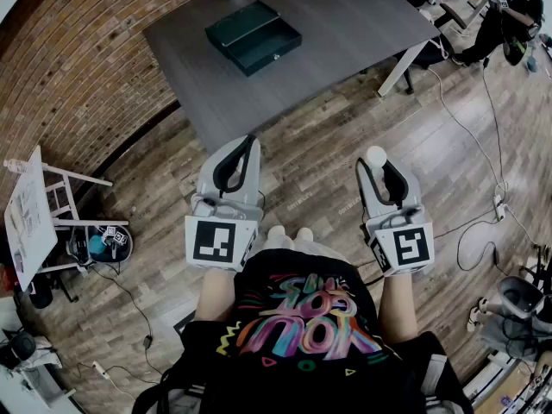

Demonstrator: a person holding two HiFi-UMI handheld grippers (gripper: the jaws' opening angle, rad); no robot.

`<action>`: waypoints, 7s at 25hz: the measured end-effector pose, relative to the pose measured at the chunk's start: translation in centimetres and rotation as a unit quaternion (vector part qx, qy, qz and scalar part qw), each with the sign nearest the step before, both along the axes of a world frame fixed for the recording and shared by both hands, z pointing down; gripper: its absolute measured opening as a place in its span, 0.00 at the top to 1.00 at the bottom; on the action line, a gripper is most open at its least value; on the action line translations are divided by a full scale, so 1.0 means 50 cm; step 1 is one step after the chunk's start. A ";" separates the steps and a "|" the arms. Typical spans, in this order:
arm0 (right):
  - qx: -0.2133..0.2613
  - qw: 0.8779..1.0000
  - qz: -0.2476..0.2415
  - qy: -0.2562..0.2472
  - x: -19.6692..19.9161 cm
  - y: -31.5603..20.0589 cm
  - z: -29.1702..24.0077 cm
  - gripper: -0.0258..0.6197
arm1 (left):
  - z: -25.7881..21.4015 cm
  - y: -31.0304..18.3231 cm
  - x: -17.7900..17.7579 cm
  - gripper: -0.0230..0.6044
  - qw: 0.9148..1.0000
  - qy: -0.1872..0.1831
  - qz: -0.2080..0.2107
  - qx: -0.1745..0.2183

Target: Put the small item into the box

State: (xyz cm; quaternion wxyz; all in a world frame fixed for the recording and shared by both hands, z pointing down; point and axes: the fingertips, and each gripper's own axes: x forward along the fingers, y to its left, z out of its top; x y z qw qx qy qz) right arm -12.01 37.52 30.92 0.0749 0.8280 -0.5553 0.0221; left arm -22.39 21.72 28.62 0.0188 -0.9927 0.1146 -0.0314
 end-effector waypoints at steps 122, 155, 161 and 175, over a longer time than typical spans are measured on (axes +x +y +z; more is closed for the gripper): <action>-0.067 0.933 -0.351 -0.044 0.601 -0.944 0.104 0.75 | 0.097 -0.726 0.503 0.96 0.953 -0.028 -0.300 -0.047; -0.216 0.862 -0.459 0.002 0.491 -0.989 0.349 0.75 | 0.135 -0.746 0.459 0.96 0.945 -0.039 -0.319 -0.060; -0.233 0.846 -0.479 0.032 0.471 -0.991 0.395 0.75 | 0.141 -0.747 0.461 0.96 0.946 -0.042 -0.317 -0.061; -0.335 0.754 -0.550 0.127 0.414 -0.967 0.519 0.74 | 0.148 -0.747 0.452 0.96 0.944 -0.044 -0.323 -0.062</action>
